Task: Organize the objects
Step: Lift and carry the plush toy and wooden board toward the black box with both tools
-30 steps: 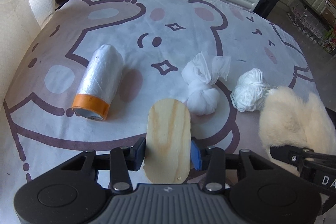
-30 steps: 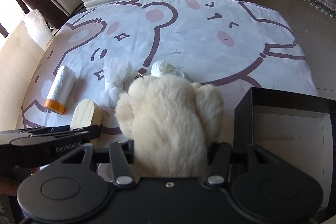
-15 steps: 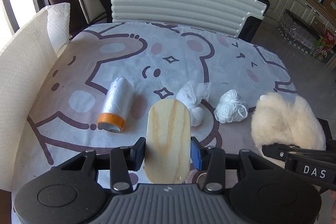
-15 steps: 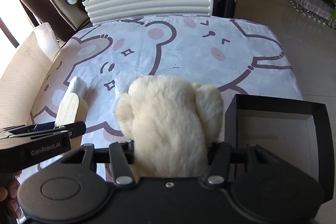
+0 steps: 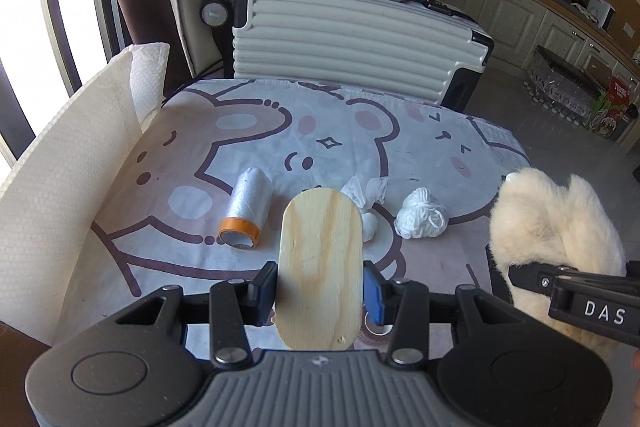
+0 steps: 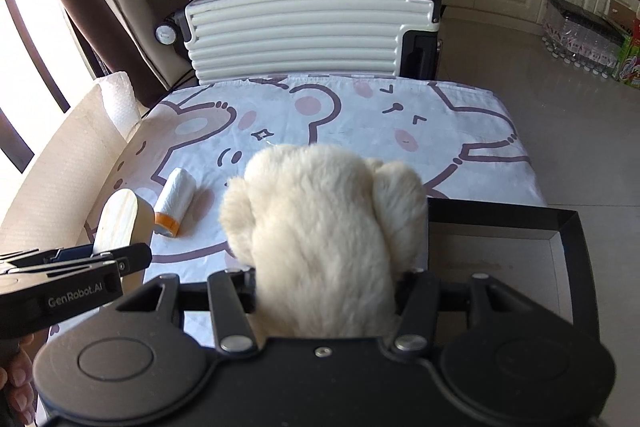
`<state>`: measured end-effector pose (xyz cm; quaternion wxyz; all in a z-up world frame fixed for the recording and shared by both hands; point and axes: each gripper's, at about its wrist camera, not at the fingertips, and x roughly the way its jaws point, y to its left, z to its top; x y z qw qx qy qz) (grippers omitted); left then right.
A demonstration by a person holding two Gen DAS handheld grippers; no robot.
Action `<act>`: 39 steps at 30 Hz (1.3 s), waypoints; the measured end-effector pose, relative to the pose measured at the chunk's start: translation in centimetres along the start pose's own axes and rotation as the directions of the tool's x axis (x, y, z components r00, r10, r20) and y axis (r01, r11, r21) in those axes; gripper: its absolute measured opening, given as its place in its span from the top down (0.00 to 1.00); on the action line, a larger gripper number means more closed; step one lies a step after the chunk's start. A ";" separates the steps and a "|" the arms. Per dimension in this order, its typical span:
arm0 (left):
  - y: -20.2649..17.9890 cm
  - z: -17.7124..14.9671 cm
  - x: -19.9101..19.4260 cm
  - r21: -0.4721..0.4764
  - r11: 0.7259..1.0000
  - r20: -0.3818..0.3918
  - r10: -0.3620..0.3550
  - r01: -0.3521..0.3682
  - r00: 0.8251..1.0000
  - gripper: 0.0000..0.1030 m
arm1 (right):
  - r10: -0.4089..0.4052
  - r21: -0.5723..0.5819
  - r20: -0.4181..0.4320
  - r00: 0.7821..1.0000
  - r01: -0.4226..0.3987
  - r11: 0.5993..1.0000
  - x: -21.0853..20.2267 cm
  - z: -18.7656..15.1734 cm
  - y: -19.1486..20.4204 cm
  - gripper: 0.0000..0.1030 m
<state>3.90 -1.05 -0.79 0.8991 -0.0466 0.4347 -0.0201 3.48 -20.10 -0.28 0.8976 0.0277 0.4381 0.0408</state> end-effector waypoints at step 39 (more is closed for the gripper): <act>-2.9 0.4 -5.1 0.003 0.999 0.028 0.040 -0.040 0.999 0.56 | -0.063 0.033 0.096 0.993 0.060 0.998 -6.6 1.2 -4.0 0.49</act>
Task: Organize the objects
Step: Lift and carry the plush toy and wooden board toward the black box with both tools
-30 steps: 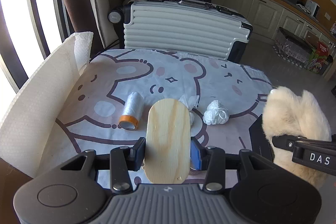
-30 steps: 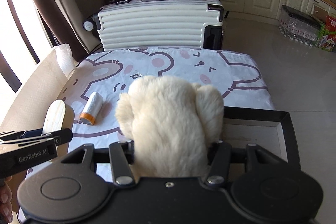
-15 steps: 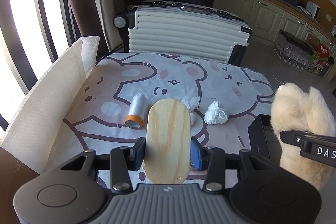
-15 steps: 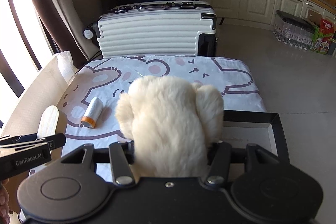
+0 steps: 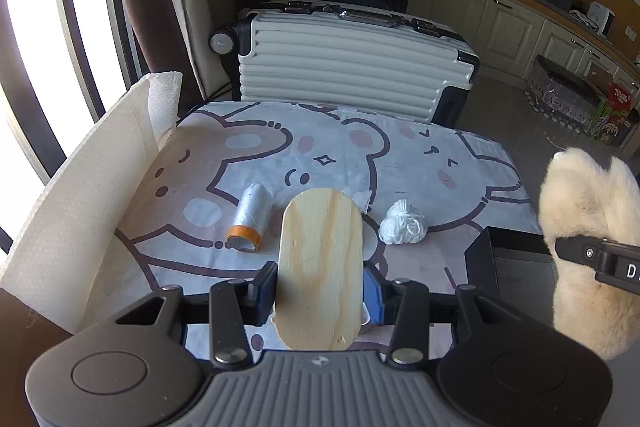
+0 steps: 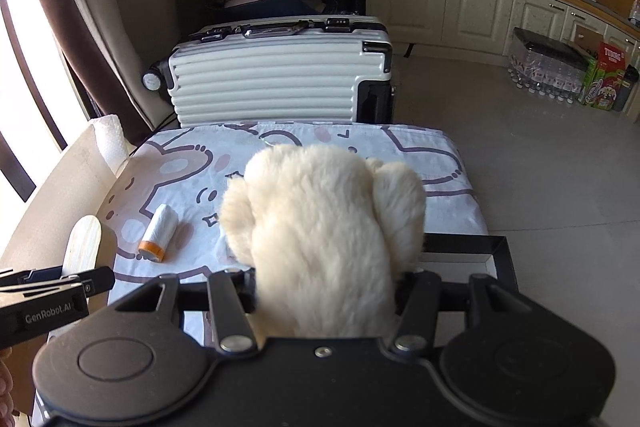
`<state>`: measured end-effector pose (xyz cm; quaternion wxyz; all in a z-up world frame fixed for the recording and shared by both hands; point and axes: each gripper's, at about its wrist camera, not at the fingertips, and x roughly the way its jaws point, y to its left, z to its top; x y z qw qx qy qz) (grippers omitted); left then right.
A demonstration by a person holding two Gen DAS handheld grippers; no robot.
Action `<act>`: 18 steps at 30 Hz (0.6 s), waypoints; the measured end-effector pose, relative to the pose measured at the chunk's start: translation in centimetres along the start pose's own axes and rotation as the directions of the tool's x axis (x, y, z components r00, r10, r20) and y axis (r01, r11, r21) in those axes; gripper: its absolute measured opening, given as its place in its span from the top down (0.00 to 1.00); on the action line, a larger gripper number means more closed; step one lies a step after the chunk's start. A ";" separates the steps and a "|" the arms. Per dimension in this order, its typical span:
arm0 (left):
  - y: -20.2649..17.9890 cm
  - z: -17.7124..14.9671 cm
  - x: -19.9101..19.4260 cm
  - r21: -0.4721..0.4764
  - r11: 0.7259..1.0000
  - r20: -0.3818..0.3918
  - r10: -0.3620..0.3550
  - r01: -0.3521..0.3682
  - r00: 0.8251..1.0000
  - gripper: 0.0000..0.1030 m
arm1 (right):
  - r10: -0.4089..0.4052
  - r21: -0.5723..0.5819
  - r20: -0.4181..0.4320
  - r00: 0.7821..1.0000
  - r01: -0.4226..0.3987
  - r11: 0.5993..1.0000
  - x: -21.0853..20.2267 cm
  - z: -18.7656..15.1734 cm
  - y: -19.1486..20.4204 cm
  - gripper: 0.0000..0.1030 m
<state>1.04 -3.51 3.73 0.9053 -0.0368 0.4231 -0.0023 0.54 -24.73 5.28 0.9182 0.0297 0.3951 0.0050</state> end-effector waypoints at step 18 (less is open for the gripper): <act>-8.7 1.2 3.3 0.093 0.992 -0.025 -0.085 0.087 0.996 0.56 | -0.101 0.137 -0.027 0.994 0.104 0.985 2.2 -0.1 -10.3 0.49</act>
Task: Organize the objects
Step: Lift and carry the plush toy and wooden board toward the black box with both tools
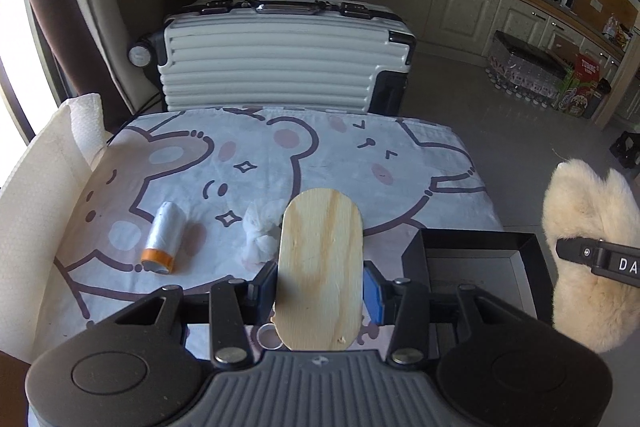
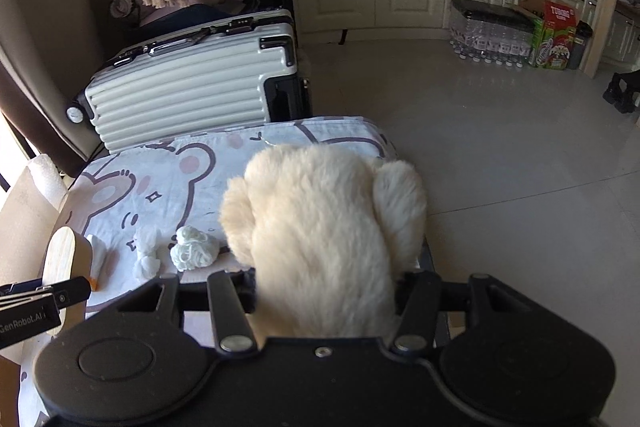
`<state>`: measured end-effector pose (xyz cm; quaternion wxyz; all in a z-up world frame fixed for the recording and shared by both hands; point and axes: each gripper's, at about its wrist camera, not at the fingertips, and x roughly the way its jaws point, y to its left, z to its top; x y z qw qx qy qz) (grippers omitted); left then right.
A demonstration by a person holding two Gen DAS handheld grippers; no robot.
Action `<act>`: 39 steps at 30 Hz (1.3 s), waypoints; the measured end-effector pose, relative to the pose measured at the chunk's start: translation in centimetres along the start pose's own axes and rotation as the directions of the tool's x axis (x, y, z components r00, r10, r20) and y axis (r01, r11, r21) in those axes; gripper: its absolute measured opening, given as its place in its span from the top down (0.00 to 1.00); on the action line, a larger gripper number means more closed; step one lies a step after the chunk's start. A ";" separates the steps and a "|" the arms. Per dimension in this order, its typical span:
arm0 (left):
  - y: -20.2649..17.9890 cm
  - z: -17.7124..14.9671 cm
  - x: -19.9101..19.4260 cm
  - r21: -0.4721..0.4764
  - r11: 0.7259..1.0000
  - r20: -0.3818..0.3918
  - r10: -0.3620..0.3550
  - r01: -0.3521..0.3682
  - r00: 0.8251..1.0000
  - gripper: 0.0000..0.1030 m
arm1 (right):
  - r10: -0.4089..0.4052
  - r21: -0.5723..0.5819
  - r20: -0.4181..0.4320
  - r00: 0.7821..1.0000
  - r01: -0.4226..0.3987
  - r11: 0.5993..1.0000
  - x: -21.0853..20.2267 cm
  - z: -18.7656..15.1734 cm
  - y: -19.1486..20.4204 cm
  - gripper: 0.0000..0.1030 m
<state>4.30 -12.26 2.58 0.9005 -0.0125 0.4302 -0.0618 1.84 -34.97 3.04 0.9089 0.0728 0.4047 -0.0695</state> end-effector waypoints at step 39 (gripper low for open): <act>-8.5 0.1 11.0 -0.119 0.936 -0.127 -0.345 0.331 0.930 0.56 | -0.002 -0.090 -0.115 0.993 -0.008 0.996 12.6 -4.7 -5.0 0.49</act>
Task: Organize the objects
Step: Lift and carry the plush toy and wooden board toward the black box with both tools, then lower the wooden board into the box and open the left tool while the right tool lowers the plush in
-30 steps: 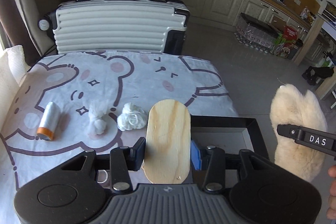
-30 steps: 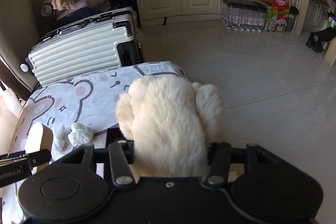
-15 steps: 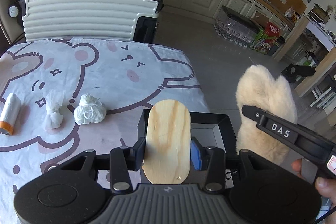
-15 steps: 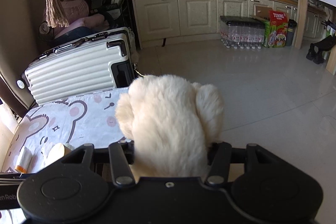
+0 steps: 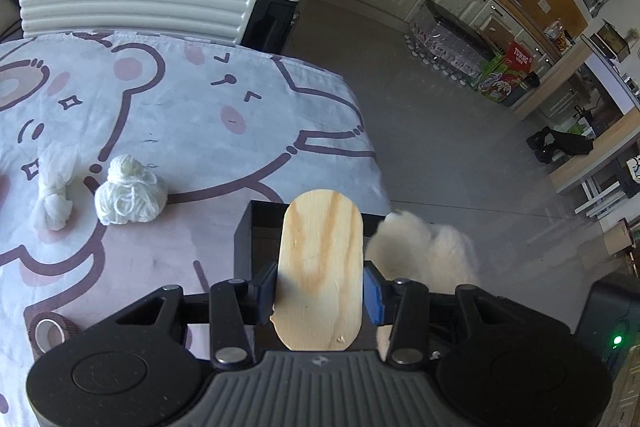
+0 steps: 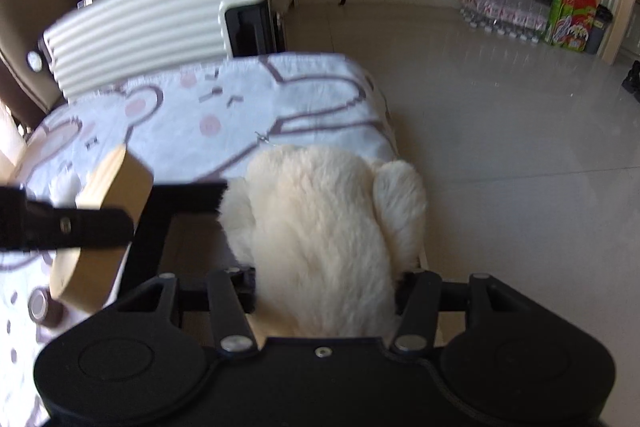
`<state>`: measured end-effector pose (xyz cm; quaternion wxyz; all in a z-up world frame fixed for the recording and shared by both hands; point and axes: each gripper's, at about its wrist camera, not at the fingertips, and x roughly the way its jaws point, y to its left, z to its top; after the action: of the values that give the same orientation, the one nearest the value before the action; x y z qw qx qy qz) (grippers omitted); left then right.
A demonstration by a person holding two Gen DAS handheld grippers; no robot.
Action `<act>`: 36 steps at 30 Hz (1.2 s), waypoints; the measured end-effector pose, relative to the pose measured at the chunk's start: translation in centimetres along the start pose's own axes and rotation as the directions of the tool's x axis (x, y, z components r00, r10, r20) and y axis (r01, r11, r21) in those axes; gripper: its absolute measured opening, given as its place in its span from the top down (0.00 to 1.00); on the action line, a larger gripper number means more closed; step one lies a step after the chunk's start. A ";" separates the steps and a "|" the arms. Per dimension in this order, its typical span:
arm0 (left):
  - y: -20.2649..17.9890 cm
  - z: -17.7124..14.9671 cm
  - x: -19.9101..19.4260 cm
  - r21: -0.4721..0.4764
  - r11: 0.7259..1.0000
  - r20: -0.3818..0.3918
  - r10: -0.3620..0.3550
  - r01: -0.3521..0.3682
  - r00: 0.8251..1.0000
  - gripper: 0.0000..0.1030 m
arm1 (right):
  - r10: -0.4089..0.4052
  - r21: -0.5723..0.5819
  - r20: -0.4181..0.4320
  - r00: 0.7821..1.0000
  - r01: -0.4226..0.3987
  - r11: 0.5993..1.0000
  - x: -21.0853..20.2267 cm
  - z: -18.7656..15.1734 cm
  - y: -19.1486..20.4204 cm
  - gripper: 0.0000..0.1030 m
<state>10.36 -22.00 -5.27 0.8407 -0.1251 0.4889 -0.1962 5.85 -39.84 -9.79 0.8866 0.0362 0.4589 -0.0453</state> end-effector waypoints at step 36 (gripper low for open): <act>-0.2 -1.9 4.3 -0.074 0.997 -0.139 -0.012 0.002 0.990 0.56 | -0.047 0.045 -0.227 0.973 0.059 0.997 2.5 -1.3 -0.4 0.48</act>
<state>10.58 -24.15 -9.50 0.7987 -0.1437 0.5529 -0.1891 6.13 -40.20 -12.58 0.8260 0.0514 0.5562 -0.0763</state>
